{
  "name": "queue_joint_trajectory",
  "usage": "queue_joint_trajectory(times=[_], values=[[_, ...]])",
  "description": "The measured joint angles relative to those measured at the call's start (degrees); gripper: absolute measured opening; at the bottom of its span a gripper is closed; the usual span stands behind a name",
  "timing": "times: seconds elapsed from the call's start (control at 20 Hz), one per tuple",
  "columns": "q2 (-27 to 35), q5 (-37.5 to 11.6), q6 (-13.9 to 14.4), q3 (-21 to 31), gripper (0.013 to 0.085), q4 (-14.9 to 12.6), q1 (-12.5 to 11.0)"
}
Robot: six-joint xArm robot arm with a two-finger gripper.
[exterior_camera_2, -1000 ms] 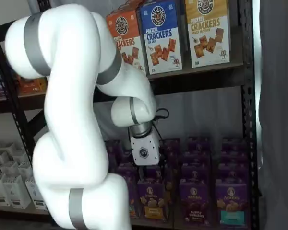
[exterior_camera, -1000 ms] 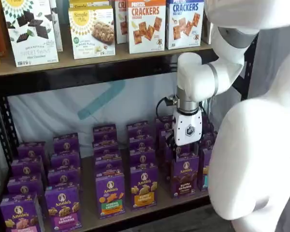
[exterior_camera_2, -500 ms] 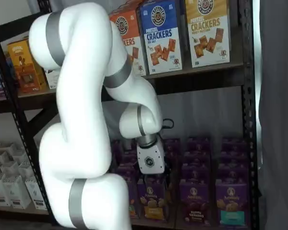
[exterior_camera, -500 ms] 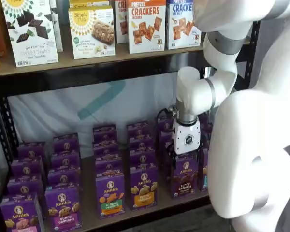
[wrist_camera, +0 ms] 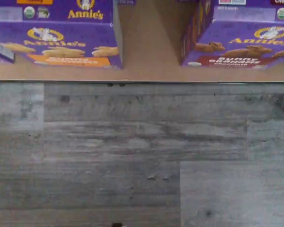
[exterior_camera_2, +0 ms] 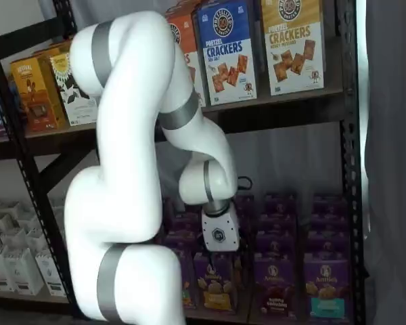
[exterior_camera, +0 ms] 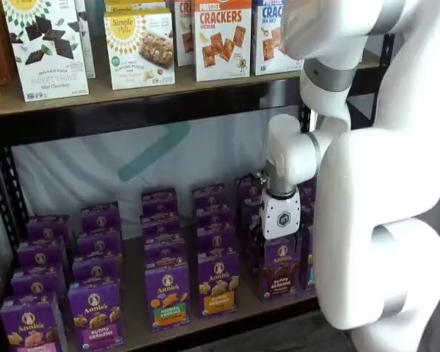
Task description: Pick up the purple box with a brown patch in the center, on the bottom shelf, the fifth box from the left
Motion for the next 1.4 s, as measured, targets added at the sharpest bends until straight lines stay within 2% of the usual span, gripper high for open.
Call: queue_joint_trajectory(times=[0.35, 0.65, 0.9, 1.4], values=[[7.10, -0.87, -1.73, -6.19, 0.0850, 0.18, -1.56], [13.16, -0.38, -4.83, -12.50, 0.0850, 2.29, -2.64], [18.07, 1.01, -5.75, -18.87, 0.0850, 1.46, -4.29], [23.59, 2.38, -7.68, -25.63, 0.0850, 1.67, -5.97]])
